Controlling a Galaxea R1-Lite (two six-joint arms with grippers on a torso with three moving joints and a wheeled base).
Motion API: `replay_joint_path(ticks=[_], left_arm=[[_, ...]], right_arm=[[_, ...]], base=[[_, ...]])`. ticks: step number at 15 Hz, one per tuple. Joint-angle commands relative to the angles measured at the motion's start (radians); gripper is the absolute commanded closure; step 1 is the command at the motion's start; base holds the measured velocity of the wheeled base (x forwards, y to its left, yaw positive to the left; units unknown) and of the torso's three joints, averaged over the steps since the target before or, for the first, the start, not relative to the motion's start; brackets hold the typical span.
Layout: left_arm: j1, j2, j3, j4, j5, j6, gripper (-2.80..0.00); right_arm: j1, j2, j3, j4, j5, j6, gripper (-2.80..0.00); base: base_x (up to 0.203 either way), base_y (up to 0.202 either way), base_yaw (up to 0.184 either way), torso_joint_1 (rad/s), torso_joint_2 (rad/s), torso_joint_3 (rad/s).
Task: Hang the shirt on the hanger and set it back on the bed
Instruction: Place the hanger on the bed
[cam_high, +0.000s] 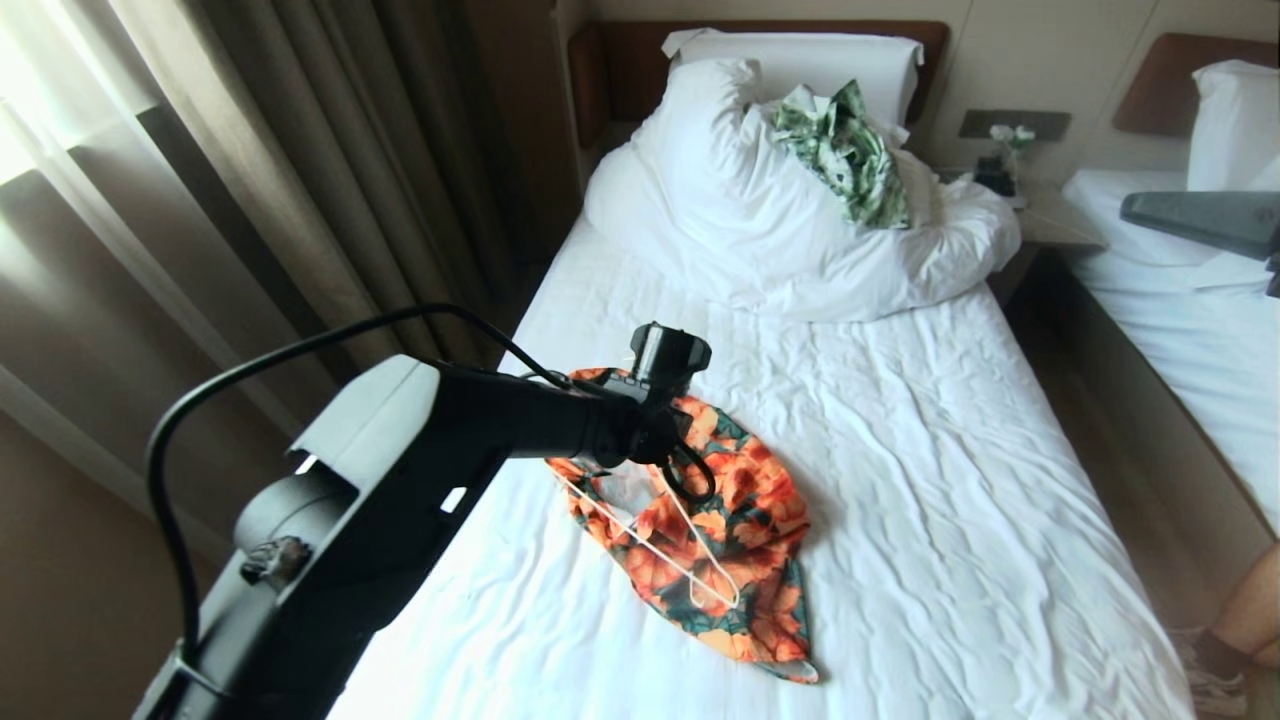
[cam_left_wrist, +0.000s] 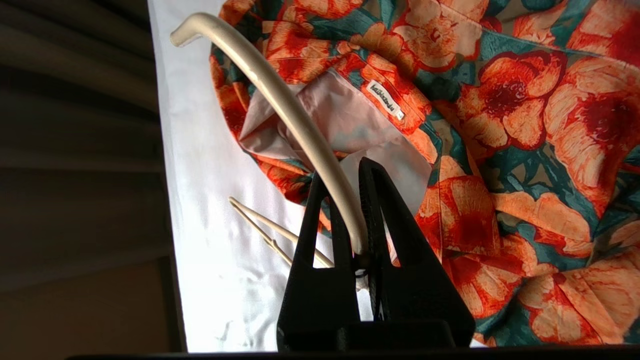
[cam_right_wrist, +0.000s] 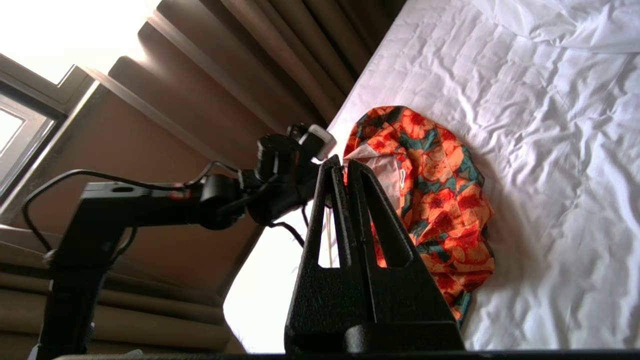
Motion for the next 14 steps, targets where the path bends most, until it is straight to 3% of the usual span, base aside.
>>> replay_joint_path(ticks=[1, 4, 6, 7, 14], left_arm=[[0.011, 0.115, -0.01, -0.056, 0.01, 0.036, 0.0], [0.024, 0.2, -0.011, -0.234, 0.059, 0.18, 0.0], [0.016, 0.215, -0.011, -0.281, 0.061, 0.201, 0.0], [0.014, 0.217, -0.012, -0.286, 0.06, 0.204, -2.8], [-0.002, 0.18, 0.022, -0.29, 0.079, 0.186, -2.8]], right_arm=[[-0.007, -0.02, 0.004, -0.002, 0.008, 0.0, 0.0], [-0.007, -0.041, 0.01, -0.001, 0.008, -0.001, 0.0], [-0.006, -0.046, 0.014, -0.002, 0.009, -0.001, 0.0], [-0.006, -0.046, 0.014, -0.003, 0.009, -0.001, 0.0], [-0.006, -0.044, 0.014, -0.003, 0.009, -0.001, 0.0]], base=[[0.0, 0.0, 0.0, 0.0, 0.0, 0.0], [0.0, 0.0, 0.0, 0.0, 0.0, 0.0], [0.0, 0.0, 0.0, 0.0, 0.0, 0.0], [0.0, 0.0, 0.0, 0.0, 0.0, 0.0], [0.0, 0.0, 0.0, 0.0, 0.0, 0.0]])
